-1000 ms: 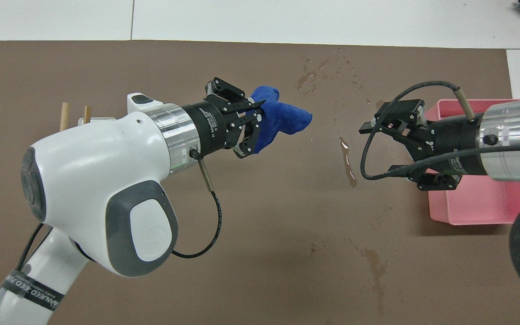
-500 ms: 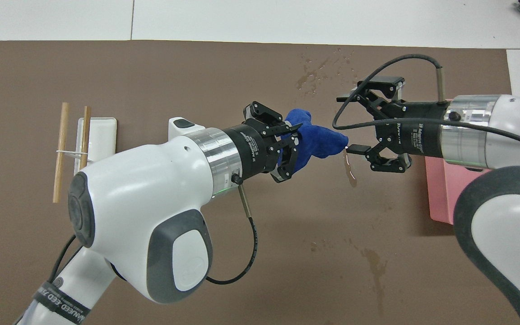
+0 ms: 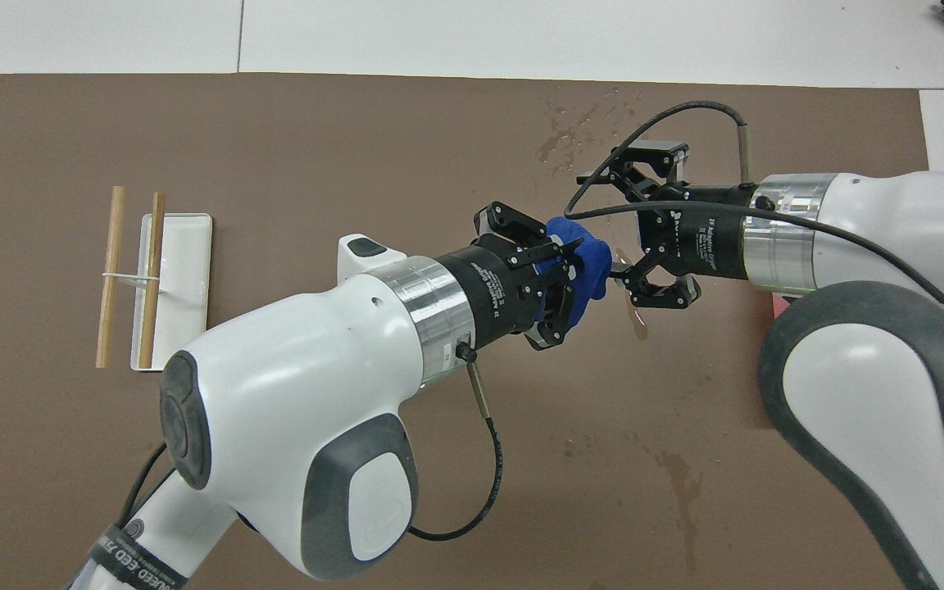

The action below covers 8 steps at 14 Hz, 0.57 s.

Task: Wipe water with towel using both arms
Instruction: 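Grasp the towel with the right gripper from the left gripper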

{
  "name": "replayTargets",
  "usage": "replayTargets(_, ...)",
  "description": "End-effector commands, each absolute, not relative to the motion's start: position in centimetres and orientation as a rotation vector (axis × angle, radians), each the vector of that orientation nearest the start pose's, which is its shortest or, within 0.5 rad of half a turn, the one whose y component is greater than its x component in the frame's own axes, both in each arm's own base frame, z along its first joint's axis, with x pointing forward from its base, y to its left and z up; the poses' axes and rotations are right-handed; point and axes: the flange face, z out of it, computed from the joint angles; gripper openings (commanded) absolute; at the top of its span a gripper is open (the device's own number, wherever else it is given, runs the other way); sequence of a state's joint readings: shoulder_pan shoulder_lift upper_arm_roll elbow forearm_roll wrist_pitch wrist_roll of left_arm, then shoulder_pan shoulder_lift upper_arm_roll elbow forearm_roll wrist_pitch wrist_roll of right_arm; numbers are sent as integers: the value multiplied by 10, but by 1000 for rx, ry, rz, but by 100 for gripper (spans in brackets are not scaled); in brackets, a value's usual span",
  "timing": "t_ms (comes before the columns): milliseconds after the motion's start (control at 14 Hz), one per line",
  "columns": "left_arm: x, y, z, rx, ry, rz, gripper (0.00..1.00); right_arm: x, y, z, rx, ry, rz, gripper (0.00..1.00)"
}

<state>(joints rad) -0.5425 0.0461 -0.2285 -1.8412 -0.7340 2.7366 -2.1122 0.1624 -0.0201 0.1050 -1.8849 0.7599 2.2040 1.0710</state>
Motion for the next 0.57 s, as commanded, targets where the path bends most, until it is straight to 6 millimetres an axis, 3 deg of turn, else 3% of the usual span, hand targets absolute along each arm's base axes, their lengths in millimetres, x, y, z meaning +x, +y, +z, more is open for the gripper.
replayTargets(0,472,-402,600,1143,1802,-526,0,547,180,551,-2018,1319,285,100)
replayTargets(286,464,-407,592,1171,1802,-518,0,538,184,548,-2066,1261,296,99)
replayTargets(357,462,-406,590,1176,1804,-517,0,539,182,549,-2082,1231,283,77)
replayTargets(500,461,-407,589,1183,1805,-516,0,541,179,549,-2116,1161,248,10)
